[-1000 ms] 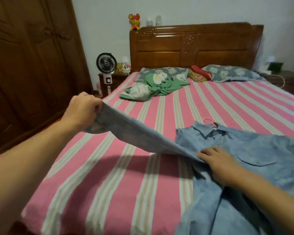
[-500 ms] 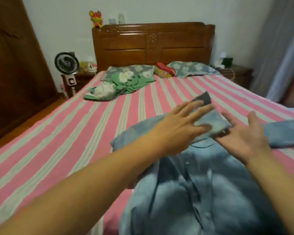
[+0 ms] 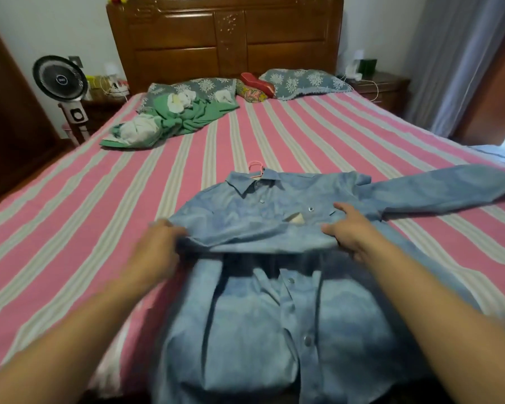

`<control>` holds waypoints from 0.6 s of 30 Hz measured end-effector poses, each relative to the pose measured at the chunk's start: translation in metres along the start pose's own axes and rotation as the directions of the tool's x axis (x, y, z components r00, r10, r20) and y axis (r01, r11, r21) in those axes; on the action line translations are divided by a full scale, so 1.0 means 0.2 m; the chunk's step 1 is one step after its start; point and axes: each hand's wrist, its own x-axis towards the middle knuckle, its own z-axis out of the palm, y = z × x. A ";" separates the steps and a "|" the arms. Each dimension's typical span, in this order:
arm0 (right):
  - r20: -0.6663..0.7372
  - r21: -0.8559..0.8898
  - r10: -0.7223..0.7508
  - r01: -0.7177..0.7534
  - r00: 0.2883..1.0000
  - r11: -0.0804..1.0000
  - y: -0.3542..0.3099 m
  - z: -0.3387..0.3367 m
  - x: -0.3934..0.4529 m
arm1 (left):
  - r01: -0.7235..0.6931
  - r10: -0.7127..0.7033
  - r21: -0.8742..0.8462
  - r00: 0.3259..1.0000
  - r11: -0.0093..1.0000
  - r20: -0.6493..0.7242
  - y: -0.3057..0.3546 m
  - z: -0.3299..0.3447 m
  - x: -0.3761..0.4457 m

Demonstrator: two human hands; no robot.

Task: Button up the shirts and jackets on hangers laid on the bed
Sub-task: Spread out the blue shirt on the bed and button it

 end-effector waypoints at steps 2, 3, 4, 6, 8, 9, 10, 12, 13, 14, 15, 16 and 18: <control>0.111 0.066 -0.055 0.048 0.992 0.997 0.06 0.04 -0.10 | -0.112 0.123 0.198 0.991 0.974 -0.045 -0.13 -0.19 -0.01; 0.181 -0.031 -0.078 0.085 0.980 0.996 0.12 0.07 -0.15 | -0.118 0.112 0.337 0.993 0.934 0.038 -0.18 -0.27 -0.05; 0.245 -0.162 -0.083 0.125 0.966 0.979 0.18 0.10 -0.19 | -0.126 0.037 0.505 0.983 0.854 0.181 -0.21 -0.30 -0.08; 0.248 -0.321 -0.080 0.160 0.965 0.933 0.26 0.16 -0.22 | -0.149 -0.212 0.752 0.908 0.643 0.361 -0.18 -0.31 -0.20; 0.161 -0.306 -0.138 0.182 0.977 0.935 0.27 0.17 -0.20 | -0.115 -0.254 0.722 0.889 0.683 0.382 -0.07 -0.25 -0.26; 0.137 -0.334 -0.193 0.229 0.972 0.915 0.27 0.17 -0.19 | -0.102 -0.150 0.596 0.922 0.796 0.358 0.02 -0.22 -0.26; 0.138 -0.382 -0.256 0.290 0.957 0.878 0.26 0.17 -0.17 | -0.083 -0.023 0.384 0.965 0.920 0.262 0.13 -0.18 -0.25; 0.201 -0.402 -0.383 0.433 0.901 0.807 0.25 0.19 -0.15 | -0.097 0.102 -0.059 0.991 0.994 0.087 0.39 -0.11 -0.24; 0.227 -0.370 -0.422 0.478 0.878 0.797 0.23 0.21 -0.14 | -0.137 0.151 -0.185 0.987 0.973 0.062 0.51 -0.06 -0.24; 0.225 -0.329 -0.447 0.500 0.866 0.802 0.22 0.22 -0.14 | -0.175 0.193 -0.255 0.980 0.951 0.047 0.62 0.00 -0.24; 0.198 -0.262 -0.460 0.499 0.865 0.826 0.21 0.22 -0.12 | -0.197 0.217 -0.282 0.975 0.939 0.043 0.71 0.05 -0.24; 0.162 -0.185 -0.464 0.489 0.871 0.853 0.20 0.23 -0.10 | -0.195 0.218 -0.289 0.975 0.937 0.049 0.76 0.11 -0.23; 0.097 -0.023 -0.441 0.445 0.892 0.895 0.19 0.24 -0.06 | -0.085 0.116 -0.217 0.984 0.972 0.134 0.82 0.23 -0.22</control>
